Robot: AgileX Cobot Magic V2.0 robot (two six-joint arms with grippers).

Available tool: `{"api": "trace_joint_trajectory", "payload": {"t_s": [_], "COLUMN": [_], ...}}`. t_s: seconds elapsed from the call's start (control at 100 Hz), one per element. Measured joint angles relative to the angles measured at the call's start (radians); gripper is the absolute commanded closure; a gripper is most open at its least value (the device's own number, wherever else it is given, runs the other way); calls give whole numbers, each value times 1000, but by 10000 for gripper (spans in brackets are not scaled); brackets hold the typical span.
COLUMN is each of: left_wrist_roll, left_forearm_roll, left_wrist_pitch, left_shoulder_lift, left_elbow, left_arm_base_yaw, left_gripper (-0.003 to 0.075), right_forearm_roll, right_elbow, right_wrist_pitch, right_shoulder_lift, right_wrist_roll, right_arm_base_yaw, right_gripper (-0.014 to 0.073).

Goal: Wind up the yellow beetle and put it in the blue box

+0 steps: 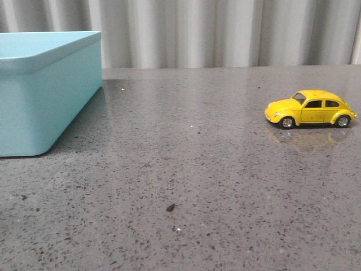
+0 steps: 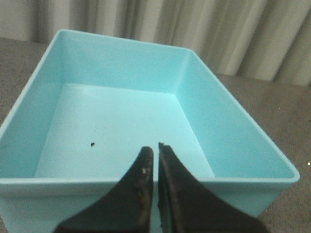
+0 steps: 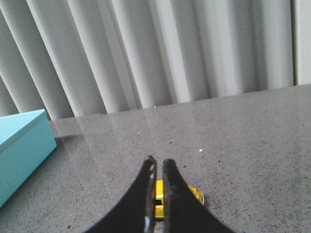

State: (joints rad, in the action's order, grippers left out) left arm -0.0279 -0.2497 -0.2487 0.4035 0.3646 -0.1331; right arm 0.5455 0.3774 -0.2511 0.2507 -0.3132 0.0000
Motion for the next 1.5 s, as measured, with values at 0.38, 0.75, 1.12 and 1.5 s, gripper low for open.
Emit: {"api": "trace_joint_trajectory", "payload": {"t_s": [0.38, 0.75, 1.12, 1.5], "left_wrist_roll": [70, 79, 79, 79], "left_forearm_roll": [11, 13, 13, 13], "left_wrist_pitch": [-167, -284, -290, -292], "left_shoulder_lift": [99, 247, 301, 301], "left_elbow": [84, 186, 215, 215], "left_arm_base_yaw": [-104, -128, -128, -128], "left_gripper": [741, 741, 741, 741], "right_forearm_roll": [-8, -14, -143, -356], "right_elbow": [163, 377, 795, 1084], "right_wrist_pitch": [-137, -336, -735, -900], "right_shoulder_lift": [226, 474, 960, 1253], "right_wrist_roll": [-52, -85, 47, 147], "right_arm_base_yaw": [41, 112, 116, 139], "right_gripper": [635, 634, 634, 634]}}
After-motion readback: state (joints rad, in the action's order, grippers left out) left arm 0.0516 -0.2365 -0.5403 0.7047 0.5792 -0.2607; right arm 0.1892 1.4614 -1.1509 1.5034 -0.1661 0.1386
